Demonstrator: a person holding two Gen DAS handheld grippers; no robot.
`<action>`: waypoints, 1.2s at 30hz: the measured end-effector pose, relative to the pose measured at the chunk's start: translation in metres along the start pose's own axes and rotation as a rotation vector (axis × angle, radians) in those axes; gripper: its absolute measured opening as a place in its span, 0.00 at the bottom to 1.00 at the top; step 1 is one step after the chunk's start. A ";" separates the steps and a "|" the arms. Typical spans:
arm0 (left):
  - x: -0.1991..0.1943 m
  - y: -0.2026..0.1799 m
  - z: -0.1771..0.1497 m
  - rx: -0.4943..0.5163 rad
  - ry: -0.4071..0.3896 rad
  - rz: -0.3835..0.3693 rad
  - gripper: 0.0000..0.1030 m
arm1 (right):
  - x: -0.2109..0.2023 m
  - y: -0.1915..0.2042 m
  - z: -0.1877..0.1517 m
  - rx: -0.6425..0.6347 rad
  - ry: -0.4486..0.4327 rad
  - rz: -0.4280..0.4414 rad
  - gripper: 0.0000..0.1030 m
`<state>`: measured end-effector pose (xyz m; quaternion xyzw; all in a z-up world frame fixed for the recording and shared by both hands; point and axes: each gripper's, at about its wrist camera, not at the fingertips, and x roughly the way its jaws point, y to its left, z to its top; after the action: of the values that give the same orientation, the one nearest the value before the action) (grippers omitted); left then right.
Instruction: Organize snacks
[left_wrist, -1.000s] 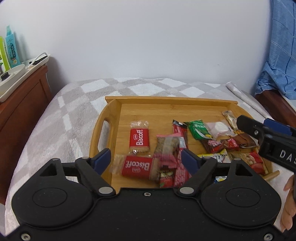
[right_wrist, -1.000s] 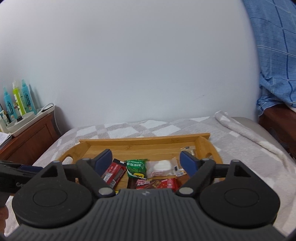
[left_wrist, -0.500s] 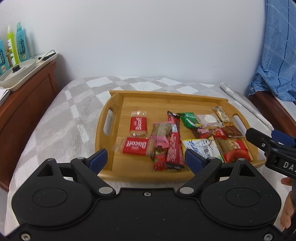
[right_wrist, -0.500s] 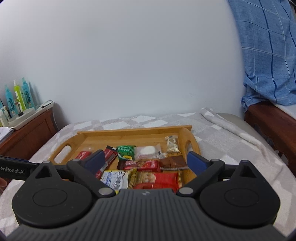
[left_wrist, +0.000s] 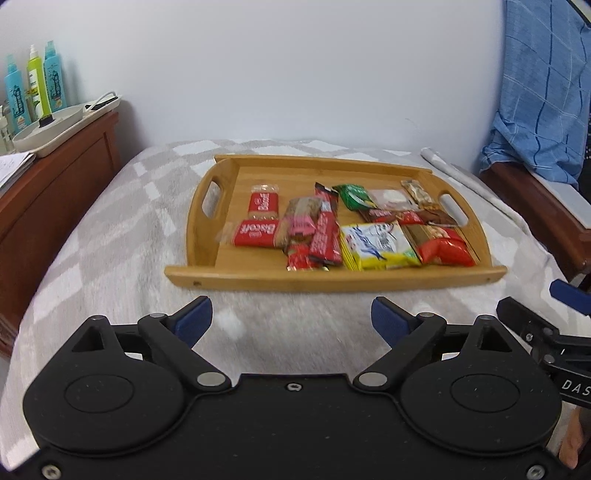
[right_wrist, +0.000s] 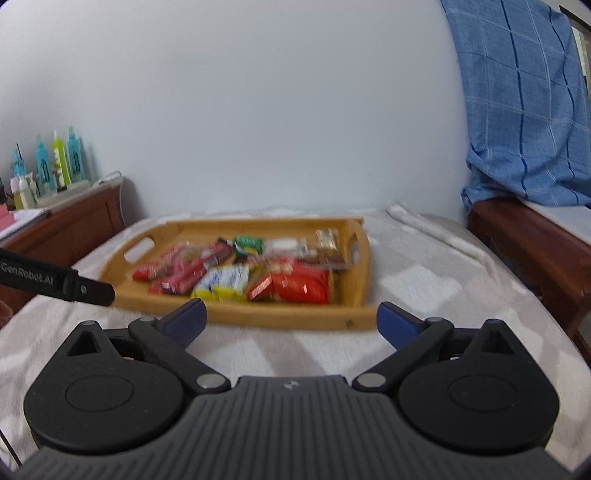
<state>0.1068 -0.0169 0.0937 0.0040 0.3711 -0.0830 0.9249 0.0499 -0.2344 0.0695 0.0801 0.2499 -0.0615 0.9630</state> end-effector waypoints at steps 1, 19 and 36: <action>-0.001 -0.001 -0.004 -0.004 0.000 -0.003 0.90 | -0.003 0.000 -0.002 0.001 0.001 -0.004 1.00; -0.004 -0.001 -0.071 -0.014 0.041 0.023 0.90 | -0.017 0.016 -0.036 0.006 0.057 -0.030 1.00; 0.019 -0.001 -0.092 0.007 0.068 0.056 0.97 | 0.016 0.032 -0.054 -0.056 0.200 -0.058 1.00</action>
<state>0.0572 -0.0143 0.0136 0.0205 0.4018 -0.0585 0.9136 0.0433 -0.1942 0.0187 0.0515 0.3485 -0.0739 0.9330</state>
